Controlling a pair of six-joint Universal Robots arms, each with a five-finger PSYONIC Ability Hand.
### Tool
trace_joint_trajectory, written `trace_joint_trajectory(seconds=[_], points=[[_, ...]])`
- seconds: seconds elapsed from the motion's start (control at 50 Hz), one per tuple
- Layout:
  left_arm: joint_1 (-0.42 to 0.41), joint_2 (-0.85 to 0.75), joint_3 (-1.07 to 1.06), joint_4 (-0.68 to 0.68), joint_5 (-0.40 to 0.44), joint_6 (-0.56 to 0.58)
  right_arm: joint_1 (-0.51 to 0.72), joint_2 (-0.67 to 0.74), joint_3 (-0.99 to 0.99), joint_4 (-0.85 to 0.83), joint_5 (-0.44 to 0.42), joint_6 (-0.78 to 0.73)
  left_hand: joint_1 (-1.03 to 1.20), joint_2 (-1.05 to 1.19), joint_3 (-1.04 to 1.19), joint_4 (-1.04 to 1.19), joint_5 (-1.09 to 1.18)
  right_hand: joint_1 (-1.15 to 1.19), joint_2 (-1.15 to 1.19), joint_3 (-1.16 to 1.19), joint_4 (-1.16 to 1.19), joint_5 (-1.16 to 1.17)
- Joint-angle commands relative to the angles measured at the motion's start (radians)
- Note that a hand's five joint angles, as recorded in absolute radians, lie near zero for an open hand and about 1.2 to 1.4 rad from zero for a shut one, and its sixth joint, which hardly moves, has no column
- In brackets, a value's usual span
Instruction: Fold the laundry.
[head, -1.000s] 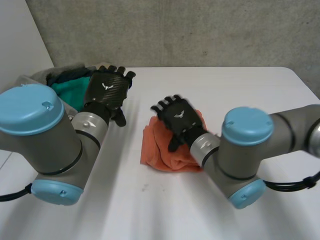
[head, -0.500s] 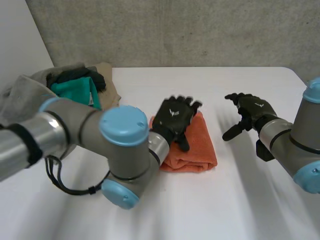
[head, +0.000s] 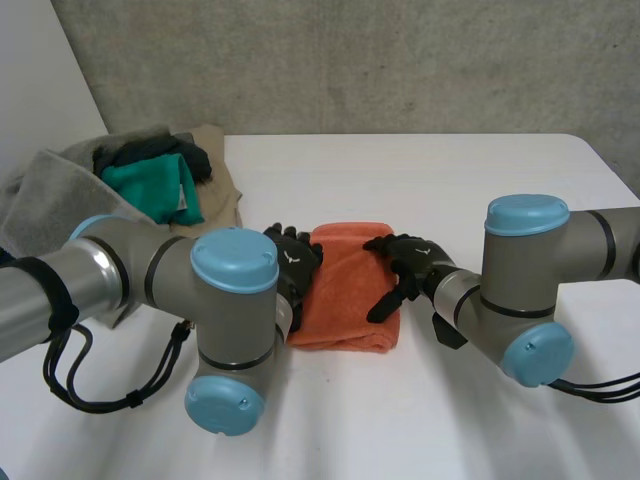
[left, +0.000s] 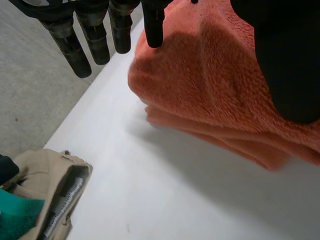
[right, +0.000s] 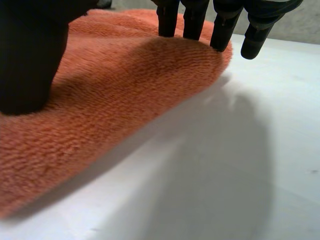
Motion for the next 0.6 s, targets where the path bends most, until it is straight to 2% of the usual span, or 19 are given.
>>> trace_joint_trajectory(seconds=[0.02, 0.1, 0.14, 0.18, 0.26, 0.3, 0.32, 0.36, 0.38, 0.4, 0.46, 0.54, 0.6], points=[[0.006, 0.013, -0.006, -0.007, 0.017, -0.009, 0.010, -0.061, 0.000, 0.011, 0.052, -0.120, -0.002, -0.019, -0.025, -0.016, -0.032, -0.071, -0.038, -0.042, -0.043, -0.045], [0.016, 0.095, -0.006, 0.001, 0.049, -0.015, -0.004, -0.196, 0.069, 0.001, 0.052, -0.129, -0.005, -0.022, -0.028, -0.019, -0.035, -0.071, -0.038, -0.042, -0.043, -0.045], [0.023, 0.170, -0.006, 0.002, 0.107, -0.024, -0.007, -0.239, 0.102, -0.011, 0.058, -0.128, -0.005, -0.022, -0.028, -0.019, -0.035, -0.071, -0.038, -0.042, -0.043, -0.045], [0.028, 0.203, -0.009, 0.002, 0.147, -0.036, -0.009, -0.290, 0.154, -0.046, 0.102, -0.122, -0.005, -0.022, -0.028, -0.019, -0.035, -0.071, -0.038, -0.042, -0.043, -0.045], [0.092, 0.293, -0.026, -0.005, 0.296, -0.128, -0.025, -0.354, 0.279, -0.107, 0.232, -0.084, -0.005, -0.022, -0.028, -0.019, -0.035, -0.071, -0.038, -0.042, -0.043, -0.045], [0.115, 0.321, -0.034, -0.009, 0.349, -0.168, -0.027, -0.357, 0.323, -0.111, 0.246, -0.068, -0.005, -0.022, -0.028, -0.019, -0.035, -0.071, -0.038, -0.042, -0.043, -0.045], [0.146, 0.351, -0.047, -0.015, 0.429, -0.221, -0.029, -0.357, 0.340, -0.111, 0.243, -0.060, -0.005, -0.022, -0.028, -0.019, -0.035, -0.071, -0.038, -0.042, -0.043, -0.045], [0.166, 0.370, -0.060, -0.024, 0.498, -0.260, -0.035, -0.357, 0.395, -0.120, 0.224, -0.037, -0.005, -0.022, -0.028, -0.019, -0.035, -0.071, -0.038, -0.042, -0.043, -0.045], [0.189, 0.385, -0.073, -0.039, 0.585, -0.303, -0.039, -0.356, 0.411, -0.121, 0.213, -0.027, -0.002, -0.019, -0.025, -0.016, -0.032, -0.071, -0.038, -0.042, -0.043, -0.045], [0.201, 0.391, -0.080, -0.047, 0.632, -0.323, -0.044, -0.356, 0.423, -0.121, 0.199, -0.016, 0.000, -0.016, -0.022, -0.013, -0.029, -0.071, -0.038, -0.042, -0.043, -0.045], [0.249, 0.407, -0.100, -0.073, 0.786, -0.398, -0.053, -0.350, 0.461, -0.140, 0.125, 0.050, 0.015, -0.002, -0.008, 0.002, -0.014, -0.071, -0.038, -0.042, -0.043, -0.045], [0.264, 0.411, -0.113, -0.088, 0.888, -0.447, -0.047, -0.307, 0.464, -0.169, 0.046, 0.145, 0.021, 0.004, -0.002, 0.008, -0.008, -0.071, -0.038, -0.042, -0.043, -0.045], [0.264, 0.415, -0.123, -0.088, 0.888, -0.449, -0.044, -0.270, 0.448, -0.181, 0.026, 0.182, 0.024, 0.007, 0.001, 0.011, -0.005, -0.071, -0.038, -0.042, -0.043, -0.045]])
